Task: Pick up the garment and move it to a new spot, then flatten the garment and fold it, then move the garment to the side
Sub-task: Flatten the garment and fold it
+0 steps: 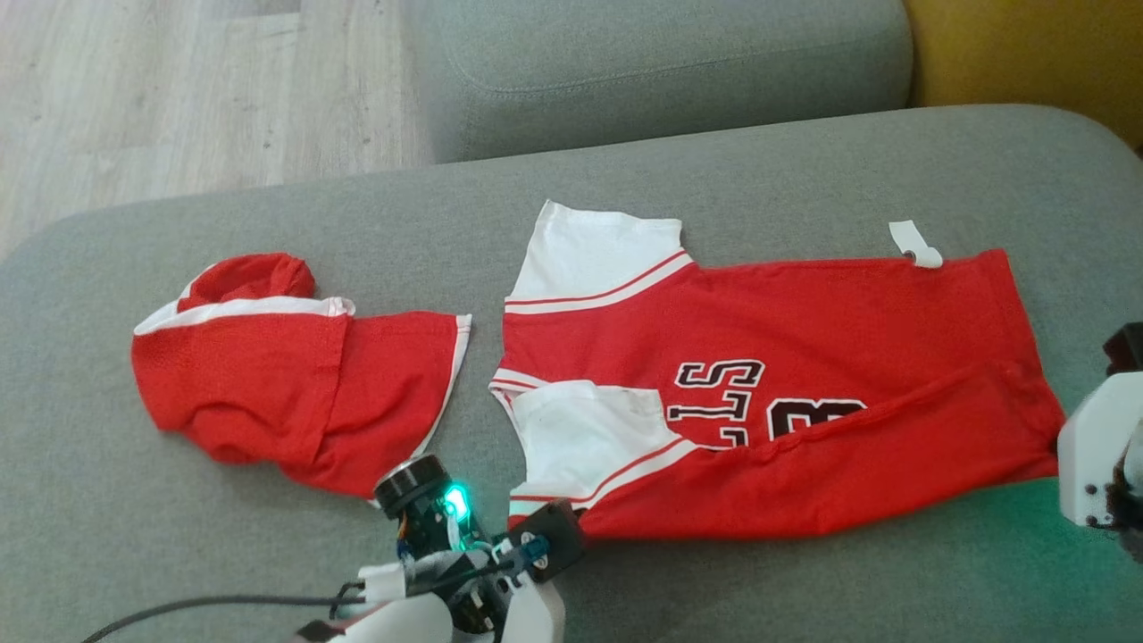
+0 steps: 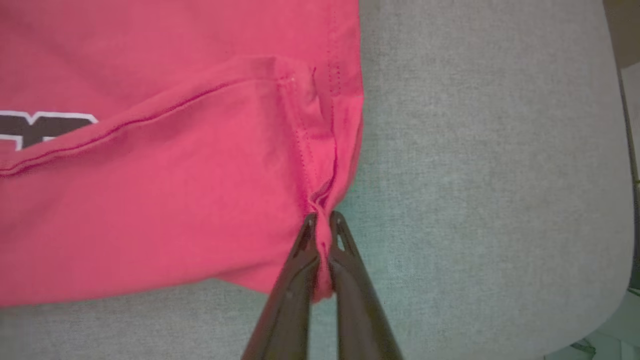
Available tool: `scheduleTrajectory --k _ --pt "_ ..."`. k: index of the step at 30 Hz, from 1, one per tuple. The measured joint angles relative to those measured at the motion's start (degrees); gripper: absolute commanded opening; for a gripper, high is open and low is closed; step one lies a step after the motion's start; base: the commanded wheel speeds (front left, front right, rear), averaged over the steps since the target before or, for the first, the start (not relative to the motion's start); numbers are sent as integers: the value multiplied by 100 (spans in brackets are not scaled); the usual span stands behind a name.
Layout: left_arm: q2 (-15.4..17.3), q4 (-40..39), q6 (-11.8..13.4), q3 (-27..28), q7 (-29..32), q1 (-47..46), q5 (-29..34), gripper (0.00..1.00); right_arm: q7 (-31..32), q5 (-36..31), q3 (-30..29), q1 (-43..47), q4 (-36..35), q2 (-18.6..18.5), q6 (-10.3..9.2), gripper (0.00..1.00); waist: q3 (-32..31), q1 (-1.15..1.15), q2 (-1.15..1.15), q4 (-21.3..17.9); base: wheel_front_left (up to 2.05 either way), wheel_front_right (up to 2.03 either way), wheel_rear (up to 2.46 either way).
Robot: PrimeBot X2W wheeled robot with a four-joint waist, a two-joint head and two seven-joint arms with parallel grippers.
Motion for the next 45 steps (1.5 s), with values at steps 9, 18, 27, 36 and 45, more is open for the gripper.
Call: scheduleTrajectory --k 9,18,27,36,45 --pt "9 -155 266 71 -56 -4 1 100 -408 -319 -968 240 -605 430 0 100 137 0 0 -27 0 0 0" --pt "-105 -308 1249 1129 -976 -106 -263 100 -2943 -222 -1328 217 -1550 1042 -1 100 335 1 0 -24 0 0 0" --pt "-929 -46 1775 2658 -2984 64 -1526 100 -5052 -220 -1058 316 -1914 1594 -1 100 614 0 0 -191 0 0 0" --pt "-751 647 1128 2661 -2821 -370 -1658 100 -5614 -268 -882 364 -1673 1909 -1 100 1037 0 0 -350 0 0 0" --pt "-339 1942 -126 2542 -679 -2721 -2078 100 -5681 -388 -657 -484 -1649 2075 -1 100 1695 1 0 -707 0 0 0"
